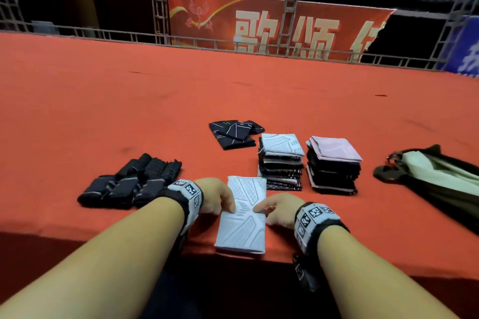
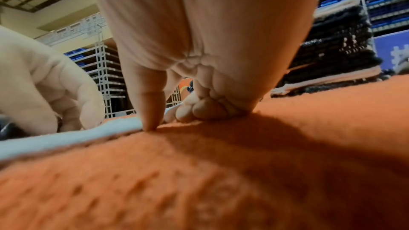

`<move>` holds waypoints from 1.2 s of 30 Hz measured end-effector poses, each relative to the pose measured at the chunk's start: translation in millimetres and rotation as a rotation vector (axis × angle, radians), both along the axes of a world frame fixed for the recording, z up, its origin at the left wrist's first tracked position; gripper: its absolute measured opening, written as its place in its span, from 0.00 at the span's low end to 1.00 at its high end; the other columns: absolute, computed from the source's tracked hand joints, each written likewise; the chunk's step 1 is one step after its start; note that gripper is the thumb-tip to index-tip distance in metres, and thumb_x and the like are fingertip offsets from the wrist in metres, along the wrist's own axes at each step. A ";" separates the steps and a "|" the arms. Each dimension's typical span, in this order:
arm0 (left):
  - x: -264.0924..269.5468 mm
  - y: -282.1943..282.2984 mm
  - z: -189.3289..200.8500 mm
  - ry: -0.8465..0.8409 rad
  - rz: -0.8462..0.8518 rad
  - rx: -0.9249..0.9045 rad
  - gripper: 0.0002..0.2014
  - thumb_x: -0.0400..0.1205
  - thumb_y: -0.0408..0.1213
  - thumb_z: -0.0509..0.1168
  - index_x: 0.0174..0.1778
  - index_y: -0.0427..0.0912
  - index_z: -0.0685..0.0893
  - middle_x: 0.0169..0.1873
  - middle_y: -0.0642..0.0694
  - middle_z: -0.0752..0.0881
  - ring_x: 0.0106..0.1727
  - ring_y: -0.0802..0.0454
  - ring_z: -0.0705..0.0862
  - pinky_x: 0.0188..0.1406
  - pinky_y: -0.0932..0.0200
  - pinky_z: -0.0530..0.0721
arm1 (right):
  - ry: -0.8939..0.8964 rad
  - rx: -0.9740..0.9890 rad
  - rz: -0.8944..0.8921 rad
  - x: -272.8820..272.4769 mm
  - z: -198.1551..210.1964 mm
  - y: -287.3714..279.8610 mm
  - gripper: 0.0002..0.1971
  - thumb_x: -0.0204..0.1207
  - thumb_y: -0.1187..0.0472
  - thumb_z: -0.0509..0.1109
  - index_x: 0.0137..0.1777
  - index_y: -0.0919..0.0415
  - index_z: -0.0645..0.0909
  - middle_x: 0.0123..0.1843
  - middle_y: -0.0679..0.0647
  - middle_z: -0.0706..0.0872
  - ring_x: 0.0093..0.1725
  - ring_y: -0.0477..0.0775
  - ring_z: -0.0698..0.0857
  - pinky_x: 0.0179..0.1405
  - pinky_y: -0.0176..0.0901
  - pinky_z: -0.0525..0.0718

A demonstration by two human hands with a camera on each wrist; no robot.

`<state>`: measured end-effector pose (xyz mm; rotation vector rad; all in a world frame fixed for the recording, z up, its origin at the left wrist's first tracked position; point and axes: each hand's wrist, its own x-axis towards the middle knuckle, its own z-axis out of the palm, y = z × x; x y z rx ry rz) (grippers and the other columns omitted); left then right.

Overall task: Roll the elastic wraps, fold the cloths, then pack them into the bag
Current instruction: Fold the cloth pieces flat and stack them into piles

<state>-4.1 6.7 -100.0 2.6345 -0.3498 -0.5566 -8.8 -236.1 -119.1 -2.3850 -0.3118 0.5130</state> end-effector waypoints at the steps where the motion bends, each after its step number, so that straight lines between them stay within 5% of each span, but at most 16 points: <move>1: 0.2 0.0 -3.6 -0.002 -0.015 0.038 0.24 0.72 0.22 0.68 0.54 0.55 0.92 0.50 0.57 0.91 0.46 0.57 0.87 0.48 0.66 0.84 | -0.006 0.011 0.003 1.2 -3.1 -1.5 0.22 0.71 0.76 0.75 0.61 0.53 0.90 0.42 0.45 0.87 0.39 0.41 0.81 0.39 0.21 0.77; 7: 9.7 2.6 -8.8 0.109 -0.035 -0.019 0.26 0.73 0.20 0.68 0.64 0.49 0.86 0.50 0.52 0.84 0.42 0.55 0.79 0.44 0.65 0.79 | -0.027 0.013 0.080 8.7 -13.3 -9.5 0.22 0.67 0.67 0.82 0.57 0.45 0.89 0.39 0.45 0.81 0.39 0.43 0.78 0.45 0.34 0.76; 11: 16.8 11.9 -13.4 0.199 -0.024 -0.145 0.23 0.75 0.20 0.74 0.63 0.45 0.86 0.45 0.47 0.82 0.39 0.54 0.78 0.35 0.70 0.77 | -0.031 0.092 0.052 11.6 -19.0 -10.6 0.15 0.70 0.62 0.82 0.56 0.49 0.91 0.36 0.41 0.85 0.35 0.38 0.80 0.41 0.26 0.77; 15: 16.2 11.2 -18.7 0.168 0.016 -0.183 0.15 0.80 0.29 0.74 0.58 0.50 0.87 0.41 0.51 0.82 0.34 0.60 0.77 0.36 0.72 0.76 | -0.016 0.175 -0.024 13.5 -23.0 -8.2 0.01 0.74 0.54 0.81 0.44 0.48 0.92 0.31 0.38 0.87 0.32 0.33 0.80 0.41 0.30 0.77; 19: 11.5 6.7 -15.6 0.051 0.064 -0.064 0.07 0.84 0.37 0.67 0.50 0.54 0.89 0.40 0.57 0.86 0.37 0.60 0.80 0.33 0.74 0.77 | -0.024 0.132 -0.098 17.9 -24.4 -5.3 0.09 0.75 0.52 0.77 0.34 0.48 0.89 0.31 0.40 0.85 0.33 0.39 0.79 0.42 0.36 0.78; 25: 0.1 -4.8 -13.9 0.205 0.329 -0.272 0.09 0.75 0.38 0.67 0.29 0.41 0.81 0.26 0.44 0.78 0.24 0.49 0.75 0.26 0.64 0.74 | 0.020 0.063 -0.150 20.7 -14.8 -2.6 0.11 0.78 0.58 0.69 0.33 0.55 0.82 0.30 0.48 0.82 0.27 0.45 0.76 0.32 0.39 0.74; 28: 9.9 1.1 -21.5 0.276 0.340 -0.342 0.17 0.67 0.55 0.79 0.33 0.43 0.88 0.29 0.46 0.82 0.31 0.50 0.79 0.36 0.57 0.79 | 0.026 -0.001 -0.137 20.6 -6.9 2.4 0.14 0.80 0.60 0.67 0.32 0.55 0.78 0.30 0.49 0.79 0.29 0.47 0.75 0.29 0.36 0.71; 30: 14.5 1.6 -22.6 0.208 0.321 -0.253 0.24 0.68 0.65 0.76 0.38 0.45 0.92 0.30 0.50 0.86 0.34 0.51 0.83 0.42 0.52 0.85 | 0.050 -0.070 -0.118 20.5 0.0 6.9 0.11 0.80 0.59 0.69 0.35 0.55 0.79 0.33 0.48 0.79 0.32 0.46 0.75 0.29 0.34 0.71; 34: 14.4 -11.6 -21.3 0.070 0.380 -0.061 0.23 0.80 0.62 0.68 0.44 0.43 0.90 0.34 0.45 0.88 0.36 0.47 0.85 0.39 0.57 0.81 | 0.093 -0.090 -0.155 19.3 3.2 11.4 0.08 0.68 0.52 0.75 0.32 0.54 0.85 0.29 0.47 0.85 0.31 0.46 0.79 0.34 0.39 0.74; 36: 12.8 -18.2 -19.6 0.028 0.397 0.025 0.26 0.82 0.60 0.68 0.55 0.38 0.90 0.46 0.40 0.91 0.49 0.42 0.89 0.41 0.58 0.77 | 0.089 -0.097 -0.147 19.0 1.7 11.2 0.11 0.70 0.49 0.76 0.36 0.56 0.87 0.32 0.49 0.86 0.34 0.49 0.79 0.38 0.41 0.75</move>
